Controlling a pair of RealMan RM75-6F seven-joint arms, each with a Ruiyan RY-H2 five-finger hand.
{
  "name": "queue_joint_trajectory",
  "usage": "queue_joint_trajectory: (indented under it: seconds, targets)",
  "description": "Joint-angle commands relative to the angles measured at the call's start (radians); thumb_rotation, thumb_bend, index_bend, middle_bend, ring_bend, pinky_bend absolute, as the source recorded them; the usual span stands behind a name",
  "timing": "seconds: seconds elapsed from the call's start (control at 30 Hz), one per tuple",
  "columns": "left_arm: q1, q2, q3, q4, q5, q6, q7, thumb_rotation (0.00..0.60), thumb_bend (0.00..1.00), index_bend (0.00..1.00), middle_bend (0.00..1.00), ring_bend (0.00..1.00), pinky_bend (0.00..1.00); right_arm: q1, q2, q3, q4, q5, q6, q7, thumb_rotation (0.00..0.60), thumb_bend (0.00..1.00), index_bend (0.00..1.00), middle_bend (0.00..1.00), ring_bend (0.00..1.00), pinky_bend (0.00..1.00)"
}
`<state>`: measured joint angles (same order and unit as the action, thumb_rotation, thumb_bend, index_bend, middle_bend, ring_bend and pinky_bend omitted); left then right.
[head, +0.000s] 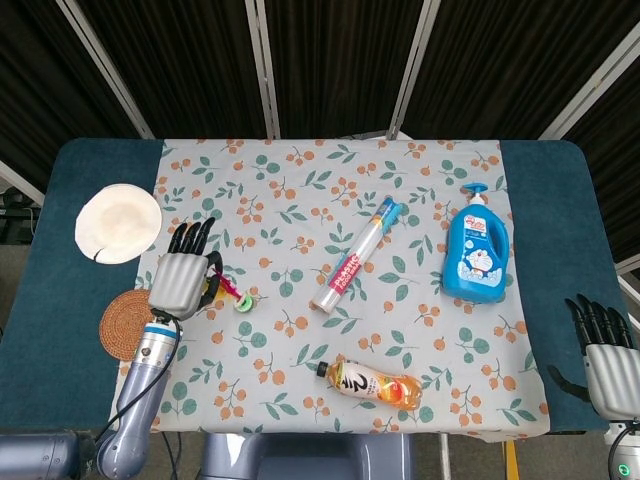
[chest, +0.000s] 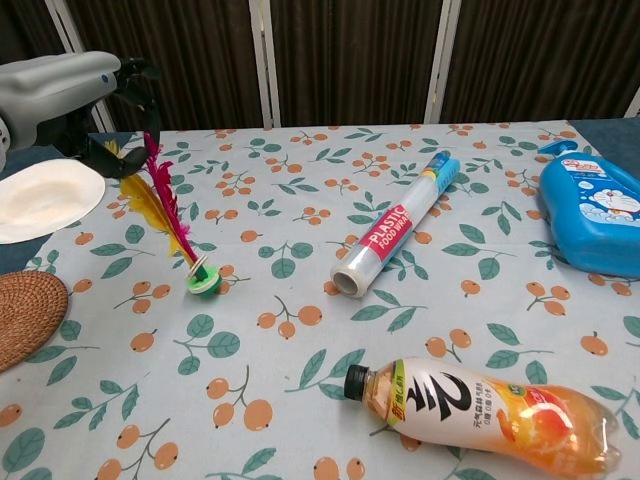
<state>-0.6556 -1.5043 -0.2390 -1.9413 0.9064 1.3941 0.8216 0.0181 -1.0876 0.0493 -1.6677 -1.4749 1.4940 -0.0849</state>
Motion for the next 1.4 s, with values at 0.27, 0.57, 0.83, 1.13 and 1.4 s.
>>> queue_joint_trajectory:
  seconds: [0.27, 0.57, 0.83, 1.13, 1.4]
  targets:
    - [-0.009, -0.003, 0.01, -0.001, -0.009, -0.001, 0.008, 0.6, 0.52, 0.57, 0.0, 0.0, 0.0, 0.0, 0.0, 0.0, -0.001, 0.0, 0.0, -0.002, 0.6, 0.12, 0.0, 0.0, 0.0, 0.0]
    - [-0.014, -0.02, 0.034, 0.022, -0.012, -0.012, 0.007, 0.6, 0.42, 0.5, 0.0, 0.0, 0.0, 0.0, 0.001, 0.001, -0.002, 0.004, -0.001, -0.003, 0.6, 0.12, 0.0, 0.0, 0.0, 0.0]
    - [-0.011, -0.013, 0.027, 0.007, 0.029, -0.007, -0.036, 0.6, 0.32, 0.15, 0.0, 0.0, 0.0, 0.0, 0.001, 0.0, -0.001, 0.002, -0.001, -0.002, 0.6, 0.12, 0.0, 0.0, 0.0, 0.0]
    - [0.041, 0.068, 0.059, -0.049, 0.141, 0.009, -0.149, 0.6, 0.32, 0.14, 0.0, 0.0, 0.0, -0.002, 0.001, 0.0, -0.001, 0.001, 0.002, -0.003, 0.6, 0.12, 0.0, 0.0, 0.0, 0.0]
    - [0.218, 0.204, 0.268, 0.066, 0.403, 0.086, -0.367, 0.6, 0.32, 0.15, 0.0, 0.0, 0.0, -0.001, -0.001, 0.001, 0.0, 0.001, 0.002, -0.009, 0.6, 0.12, 0.0, 0.0, 0.0, 0.0]
